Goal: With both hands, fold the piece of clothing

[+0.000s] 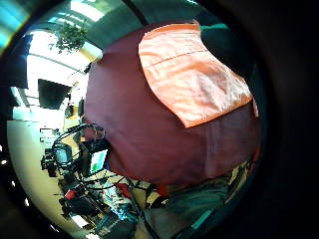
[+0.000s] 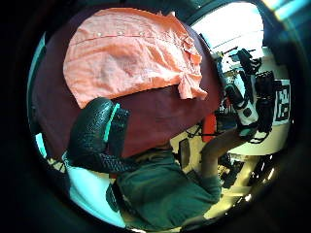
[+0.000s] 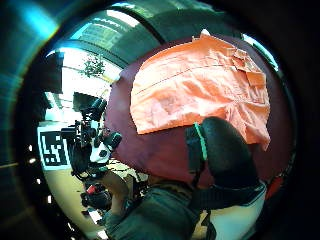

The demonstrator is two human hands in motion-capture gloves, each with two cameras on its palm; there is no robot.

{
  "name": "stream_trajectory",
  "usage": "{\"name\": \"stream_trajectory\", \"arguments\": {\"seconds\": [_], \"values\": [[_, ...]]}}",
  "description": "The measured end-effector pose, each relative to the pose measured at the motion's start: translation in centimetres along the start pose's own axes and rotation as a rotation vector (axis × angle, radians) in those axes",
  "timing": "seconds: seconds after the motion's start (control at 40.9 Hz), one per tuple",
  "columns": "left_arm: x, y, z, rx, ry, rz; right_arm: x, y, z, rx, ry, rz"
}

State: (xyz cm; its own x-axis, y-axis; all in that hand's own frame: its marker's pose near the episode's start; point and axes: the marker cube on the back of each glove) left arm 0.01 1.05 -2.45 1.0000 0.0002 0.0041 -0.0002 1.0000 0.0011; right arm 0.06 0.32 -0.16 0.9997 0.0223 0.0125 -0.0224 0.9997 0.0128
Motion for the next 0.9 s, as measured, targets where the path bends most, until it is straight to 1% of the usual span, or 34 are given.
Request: {"name": "stream_trajectory", "arguments": {"seconds": [0.122, 0.22, 0.293, 0.416, 0.489, 0.587, 0.685, 0.831, 0.905], "values": [[-0.1, 0.4, -0.6, -0.001, -0.005, 0.006, 0.5, 0.0, 0.7, -0.043, -0.021, -0.029], [0.3, 1.1, -1.3, 0.012, 0.013, 0.004, 1.5, 0.7, 0.4, -0.072, 0.013, -0.028], [0.7, 1.5, -1.7, 0.027, 0.022, 0.006, 2.4, 1.2, 0.1, -0.077, 0.024, -0.032], [1.2, 1.6, -1.3, 0.024, 0.032, 0.031, 4.4, 1.8, 0.0, -0.07, 0.003, -0.01], [1.8, 1.8, -1.1, 0.016, 0.035, 0.03, 5.8, 1.9, 0.3, -0.062, -0.011, 0.007], [2.5, 1.2, 0.1, 0.013, 0.046, 0.03, 7.4, 1.7, 1.5, -0.065, -0.036, 0.038], [3.4, 1.0, 1.6, -0.021, 0.042, 0.026, 9.5, 0.4, 4.1, -0.082, -0.072, 0.084], [3.6, -0.8, 5.4, -0.062, 0.009, 0.0, 11.8, -1.4, 8.1, -0.183, -0.119, 0.123], [3.4, -1.3, 7.0, -0.109, 0.001, -0.011, 12.6, -2.0, 10.2, -0.243, -0.151, 0.124]]}}
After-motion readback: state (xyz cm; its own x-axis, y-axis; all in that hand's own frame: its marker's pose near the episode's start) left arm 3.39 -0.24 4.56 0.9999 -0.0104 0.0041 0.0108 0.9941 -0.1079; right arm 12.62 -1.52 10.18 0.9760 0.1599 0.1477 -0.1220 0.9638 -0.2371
